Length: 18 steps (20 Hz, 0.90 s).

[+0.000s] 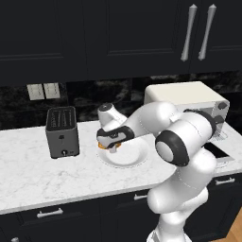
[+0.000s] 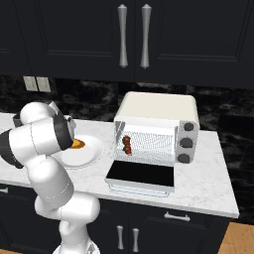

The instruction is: Pick up the kebab skewer and baguette bread, and place them inside the toaster oven. Close the toaster oven door and start by setting the timer.

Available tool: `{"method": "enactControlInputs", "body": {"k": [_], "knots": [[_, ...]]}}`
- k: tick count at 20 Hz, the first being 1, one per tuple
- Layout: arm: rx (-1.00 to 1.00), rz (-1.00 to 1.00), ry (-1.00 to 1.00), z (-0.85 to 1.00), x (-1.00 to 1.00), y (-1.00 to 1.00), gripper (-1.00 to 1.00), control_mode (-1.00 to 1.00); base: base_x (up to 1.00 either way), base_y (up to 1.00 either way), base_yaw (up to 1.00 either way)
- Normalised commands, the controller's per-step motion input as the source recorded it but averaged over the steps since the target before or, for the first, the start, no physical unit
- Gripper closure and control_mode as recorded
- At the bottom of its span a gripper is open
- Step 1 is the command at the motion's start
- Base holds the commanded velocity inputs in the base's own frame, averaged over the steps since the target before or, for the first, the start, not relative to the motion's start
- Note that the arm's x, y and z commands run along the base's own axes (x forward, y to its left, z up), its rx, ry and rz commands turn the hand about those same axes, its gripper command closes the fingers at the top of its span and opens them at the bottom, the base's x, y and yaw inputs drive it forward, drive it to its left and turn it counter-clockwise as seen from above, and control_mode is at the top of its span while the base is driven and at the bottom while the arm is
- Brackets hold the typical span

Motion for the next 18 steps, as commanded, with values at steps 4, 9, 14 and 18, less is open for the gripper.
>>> {"method": "enactControlInputs", "body": {"k": [4, 9, 14, 18], "knots": [[0.0, 0.0, 0.0, -0.11, 0.19, 0.03, -1.0, -1.0, 0.0, 0.0, 0.0], [0.0, 0.01, 0.0, -0.05, 0.14, 0.0, -1.0, -1.0, 0.0, 0.0, 0.0], [0.0, 0.0, 0.0, -0.14, 0.1, 0.0, -1.0, -1.0, 0.0, 0.0, 0.0], [0.0, 0.01, 0.0, -0.13, 0.06, 0.0, -1.0, -1.0, 0.0, 0.0, 0.0]]}}
